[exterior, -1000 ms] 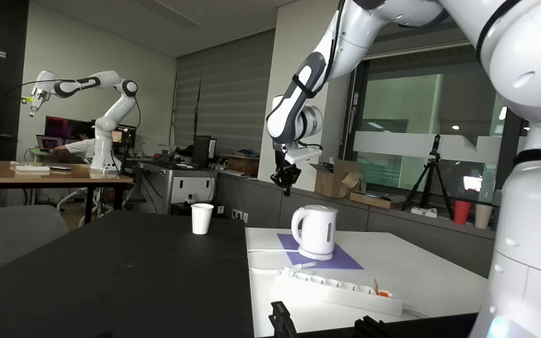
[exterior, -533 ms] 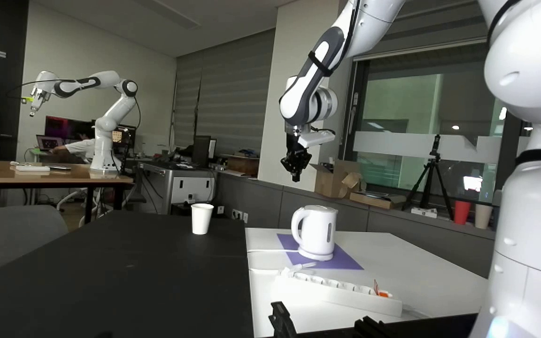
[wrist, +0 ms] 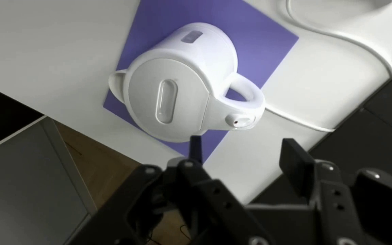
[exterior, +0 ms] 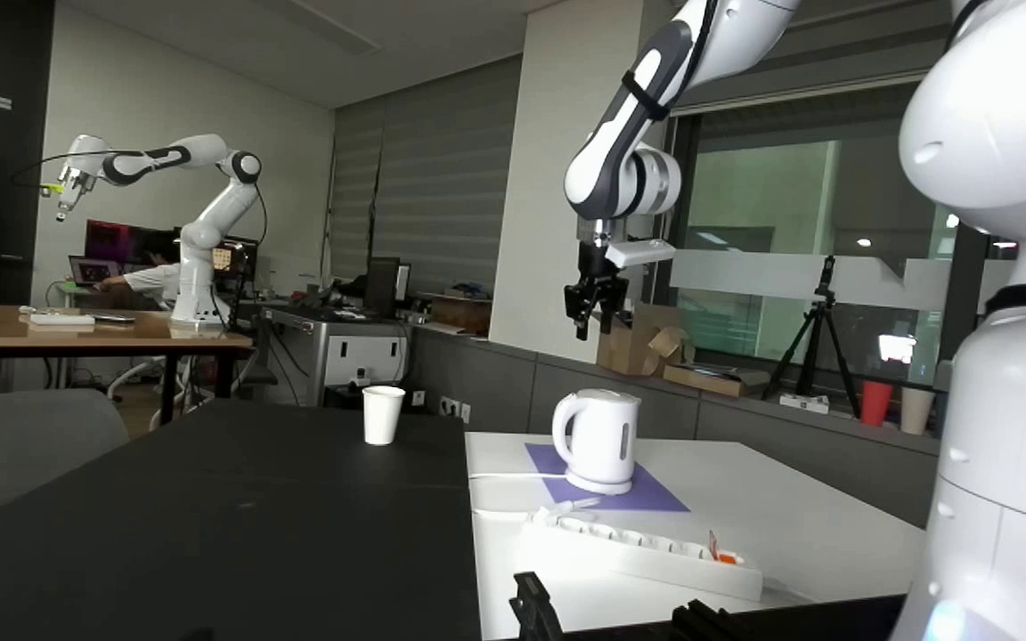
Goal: Press the button on the kettle
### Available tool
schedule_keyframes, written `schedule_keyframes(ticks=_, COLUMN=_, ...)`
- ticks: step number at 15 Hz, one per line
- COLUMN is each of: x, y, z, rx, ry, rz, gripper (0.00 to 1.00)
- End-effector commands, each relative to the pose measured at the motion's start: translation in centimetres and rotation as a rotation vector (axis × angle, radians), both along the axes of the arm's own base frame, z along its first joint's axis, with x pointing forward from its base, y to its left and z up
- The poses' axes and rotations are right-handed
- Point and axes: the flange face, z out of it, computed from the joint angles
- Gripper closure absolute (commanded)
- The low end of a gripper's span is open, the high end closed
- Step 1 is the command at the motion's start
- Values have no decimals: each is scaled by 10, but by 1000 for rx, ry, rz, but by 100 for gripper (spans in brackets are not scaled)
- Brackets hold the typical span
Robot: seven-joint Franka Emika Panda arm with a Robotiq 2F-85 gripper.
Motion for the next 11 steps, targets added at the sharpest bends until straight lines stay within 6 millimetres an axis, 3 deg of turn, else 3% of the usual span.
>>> schedule_keyframes(ticks=1, x=-16, y=-13, z=9, rx=22, ry=10, rz=-3, gripper=7)
schedule_keyframes(ticks=2, x=-17, y=-16, z=10, rx=27, ry=16, rz=-4, gripper=0)
schedule_keyframes(ticks=3, x=-18, y=-18, z=9, rx=30, ry=27, rz=-10, gripper=0)
schedule_keyframes(ticks=4, x=-8, y=-14, z=3, rx=17, ry=17, rz=-7, gripper=11)
schedule_keyframes(ticks=6, x=-9, y=-18, z=2, rx=21, ry=22, rz=-8, gripper=0)
schedule_keyframes(ticks=11, x=-11, y=-16, z=1, rx=22, ry=25, rz=-6, gripper=0)
